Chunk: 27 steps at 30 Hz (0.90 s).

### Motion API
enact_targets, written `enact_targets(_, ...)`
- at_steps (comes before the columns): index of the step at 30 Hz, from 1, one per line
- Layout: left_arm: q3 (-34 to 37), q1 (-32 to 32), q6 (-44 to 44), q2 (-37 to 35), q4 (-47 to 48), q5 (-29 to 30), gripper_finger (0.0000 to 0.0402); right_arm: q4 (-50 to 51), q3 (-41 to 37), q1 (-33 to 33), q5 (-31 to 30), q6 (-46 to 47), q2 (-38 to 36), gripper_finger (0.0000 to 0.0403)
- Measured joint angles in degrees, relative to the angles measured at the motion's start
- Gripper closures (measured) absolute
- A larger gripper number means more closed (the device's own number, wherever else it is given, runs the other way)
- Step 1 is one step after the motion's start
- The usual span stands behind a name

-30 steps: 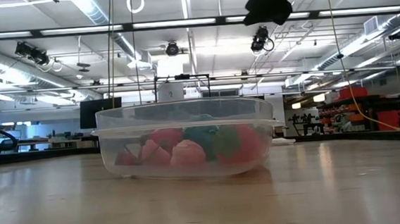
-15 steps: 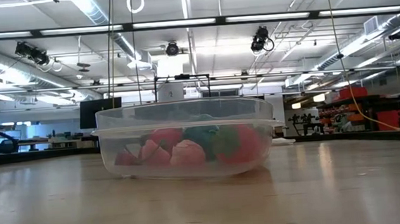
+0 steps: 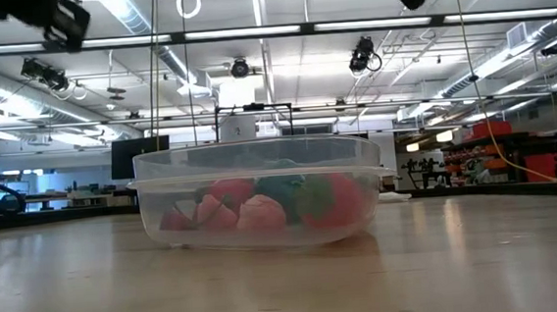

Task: Pick and placing Produce into tupperware
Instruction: Return to Home Position

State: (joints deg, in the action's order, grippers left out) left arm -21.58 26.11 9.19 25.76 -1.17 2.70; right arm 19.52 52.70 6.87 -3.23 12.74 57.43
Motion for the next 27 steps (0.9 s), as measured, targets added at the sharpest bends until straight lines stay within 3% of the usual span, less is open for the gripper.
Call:
enact_targets(3, 2.42, -3.51, 1.87, -0.73, 1.08, 4.22, 0.0322, -12.17, -4.78, -0.17, 6.84, -3.99, -1.57, 0.0194)
enact_targets(7, 3.24, -7.86, -3.16, -3.08, 1.14, 4.59, 0.0322, -20.78, -10.58, -0.28, 15.89, -6.72, -6.07, 0.0194)
enact_targets(13, 3.25, -12.81, -12.65, -10.97, 0.89, 4.64, 0.0311, -20.89, -19.77, -0.35, 8.27, 0.44, -15.77, 0.0194)
enact_targets(20, 3.5, -14.25, -7.51, -17.7, 5.5, 4.31, 0.0309, -28.83, -30.25, -0.33, 6.63, -0.92, -24.08, 0.0194)
enact_targets(27, 13.61, -13.95, -6.7, -17.58, -5.93, 3.08, 0.0319, -34.43, -37.06, -0.37, 6.7, -0.77, -27.8, 0.0194)
